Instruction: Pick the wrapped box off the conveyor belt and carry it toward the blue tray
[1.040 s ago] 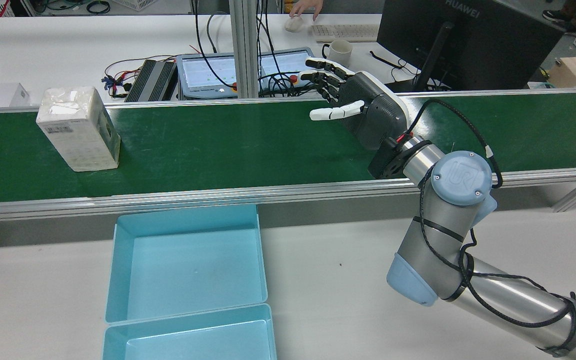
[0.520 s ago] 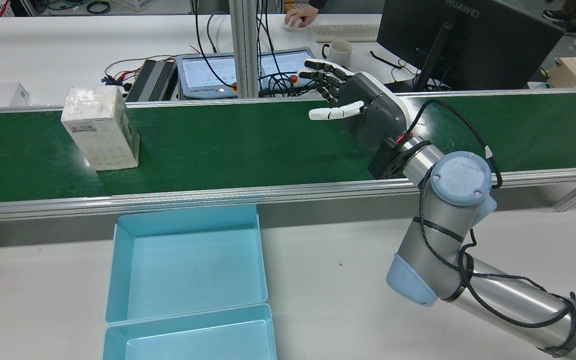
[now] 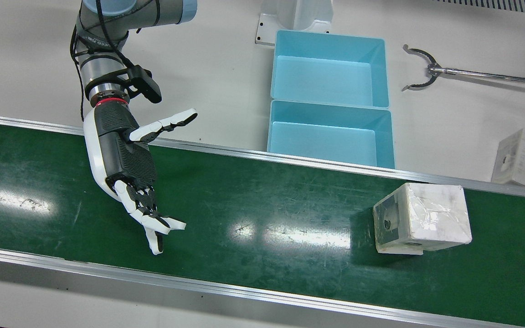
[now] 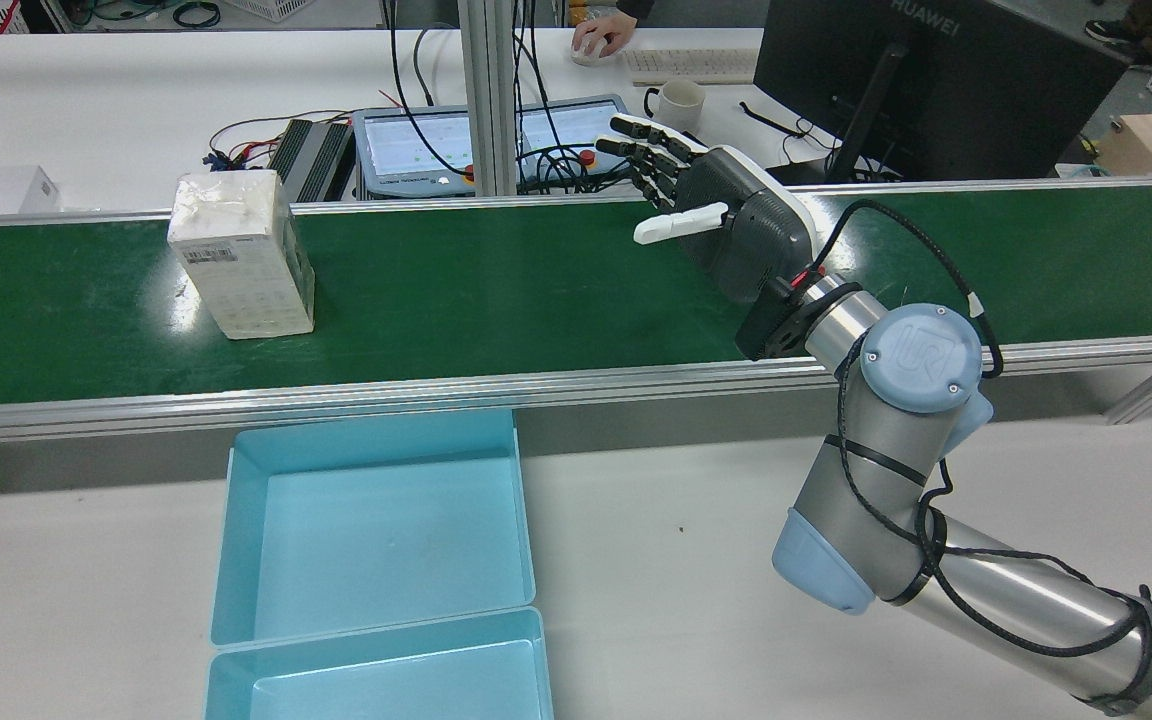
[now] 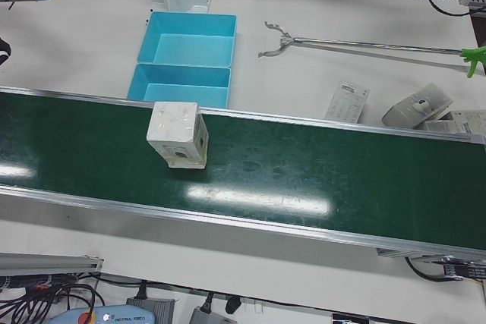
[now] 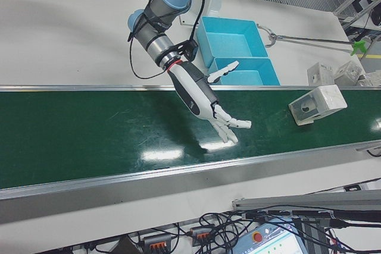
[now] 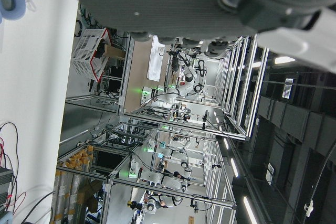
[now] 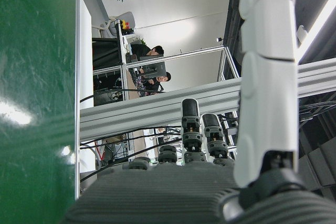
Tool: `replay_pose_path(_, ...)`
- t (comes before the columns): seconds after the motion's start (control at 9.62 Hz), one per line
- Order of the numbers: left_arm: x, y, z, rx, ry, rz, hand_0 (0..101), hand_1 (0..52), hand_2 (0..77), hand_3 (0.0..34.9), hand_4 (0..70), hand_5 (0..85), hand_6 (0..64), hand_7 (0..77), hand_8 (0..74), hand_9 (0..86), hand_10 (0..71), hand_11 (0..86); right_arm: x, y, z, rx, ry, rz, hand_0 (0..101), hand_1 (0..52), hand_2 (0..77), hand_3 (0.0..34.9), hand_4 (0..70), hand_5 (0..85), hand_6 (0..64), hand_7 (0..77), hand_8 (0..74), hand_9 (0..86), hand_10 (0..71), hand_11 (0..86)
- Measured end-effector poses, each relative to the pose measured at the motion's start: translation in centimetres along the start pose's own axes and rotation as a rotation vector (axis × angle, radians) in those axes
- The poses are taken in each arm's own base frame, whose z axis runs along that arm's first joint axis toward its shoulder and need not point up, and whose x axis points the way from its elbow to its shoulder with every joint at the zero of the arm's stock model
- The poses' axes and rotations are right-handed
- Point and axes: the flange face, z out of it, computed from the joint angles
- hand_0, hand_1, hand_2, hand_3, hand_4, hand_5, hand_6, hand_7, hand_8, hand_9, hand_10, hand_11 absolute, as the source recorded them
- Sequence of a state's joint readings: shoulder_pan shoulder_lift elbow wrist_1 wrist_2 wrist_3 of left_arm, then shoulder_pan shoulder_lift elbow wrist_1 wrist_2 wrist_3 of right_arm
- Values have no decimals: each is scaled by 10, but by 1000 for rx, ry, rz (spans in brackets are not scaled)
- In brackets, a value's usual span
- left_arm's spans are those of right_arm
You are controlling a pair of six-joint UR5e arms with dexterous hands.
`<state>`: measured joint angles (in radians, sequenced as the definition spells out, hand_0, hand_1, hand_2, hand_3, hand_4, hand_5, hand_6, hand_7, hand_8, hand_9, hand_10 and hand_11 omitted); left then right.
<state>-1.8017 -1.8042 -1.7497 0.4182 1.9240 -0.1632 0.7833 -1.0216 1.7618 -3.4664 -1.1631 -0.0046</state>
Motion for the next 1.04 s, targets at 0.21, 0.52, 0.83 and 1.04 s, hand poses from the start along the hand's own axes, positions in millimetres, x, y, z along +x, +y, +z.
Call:
replay_pose_path(0.21,0,0,0,0,0,0,0,0,5,0,5,5,5,5,5,0,5,5,1,0,0,0,2,0,490,153,49,18,71,180,76,218,33,49,0,11)
replay_pose_path(0.52,0,0,0,0,0,0,0,0,5,0,0,11,5,5,5,0,0,5,5,-3,-1,22,11,-16,583,284,191,16,98,202,76,218,27,49,0,11)
replay_pose_path(0.83,0,0,0,0,0,0,0,0,5,0,5,5,5,5,5,5,5,0,5,0,-2,98,17,-54,619,284,180,0,109,213,49,224,27,49,0,11)
replay_pose_path(1.04,0,0,0,0,0,0,0,0,11,0,5,5,5,5,5,0,5,0,-2,1,-1,113,9,-66,580,245,185,0,93,196,71,218,27,49,0,11)
